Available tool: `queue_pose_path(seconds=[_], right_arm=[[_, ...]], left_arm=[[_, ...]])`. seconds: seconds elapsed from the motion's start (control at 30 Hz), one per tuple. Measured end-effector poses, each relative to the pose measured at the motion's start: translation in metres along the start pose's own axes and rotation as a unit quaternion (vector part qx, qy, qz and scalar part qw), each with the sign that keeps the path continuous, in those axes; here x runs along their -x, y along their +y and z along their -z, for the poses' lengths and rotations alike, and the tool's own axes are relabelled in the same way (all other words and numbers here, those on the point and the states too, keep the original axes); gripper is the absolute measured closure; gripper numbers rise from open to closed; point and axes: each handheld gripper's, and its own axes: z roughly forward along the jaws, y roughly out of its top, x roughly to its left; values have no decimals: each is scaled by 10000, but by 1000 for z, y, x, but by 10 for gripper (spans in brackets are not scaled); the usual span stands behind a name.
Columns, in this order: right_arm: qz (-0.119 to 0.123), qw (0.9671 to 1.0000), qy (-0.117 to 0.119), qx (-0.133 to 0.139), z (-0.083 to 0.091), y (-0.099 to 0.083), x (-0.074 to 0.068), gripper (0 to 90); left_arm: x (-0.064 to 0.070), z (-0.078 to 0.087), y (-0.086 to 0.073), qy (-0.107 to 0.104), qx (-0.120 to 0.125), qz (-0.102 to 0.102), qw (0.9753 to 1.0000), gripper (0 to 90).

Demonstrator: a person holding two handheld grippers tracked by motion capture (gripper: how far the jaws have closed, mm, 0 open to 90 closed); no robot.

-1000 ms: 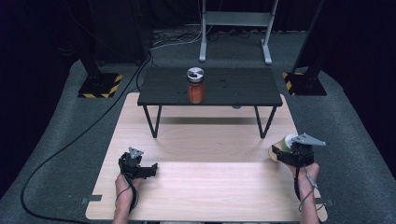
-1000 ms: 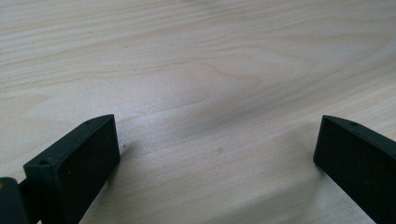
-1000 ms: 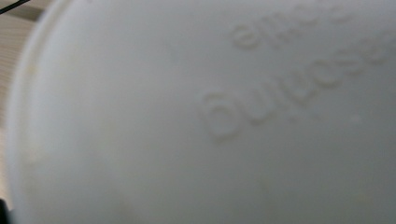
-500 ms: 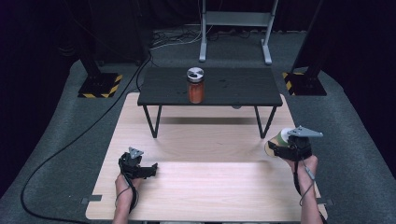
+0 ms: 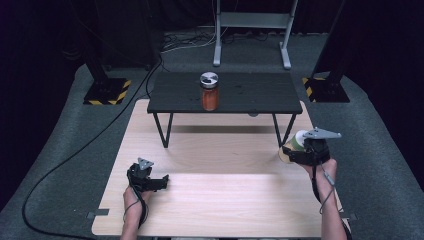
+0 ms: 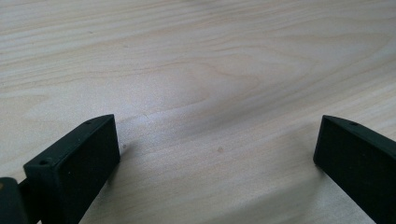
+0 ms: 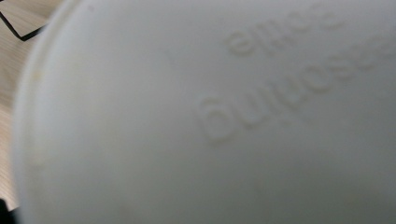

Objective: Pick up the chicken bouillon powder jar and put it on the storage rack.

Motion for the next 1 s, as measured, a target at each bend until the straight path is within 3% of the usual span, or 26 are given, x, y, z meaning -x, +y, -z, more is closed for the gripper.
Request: queue_pose_path(seconds=[1.0], right_arm=[[316,9993,201,-91,10,58,1,311]], left_arm=[[0,0,0,-1,0,1,10000,0]])
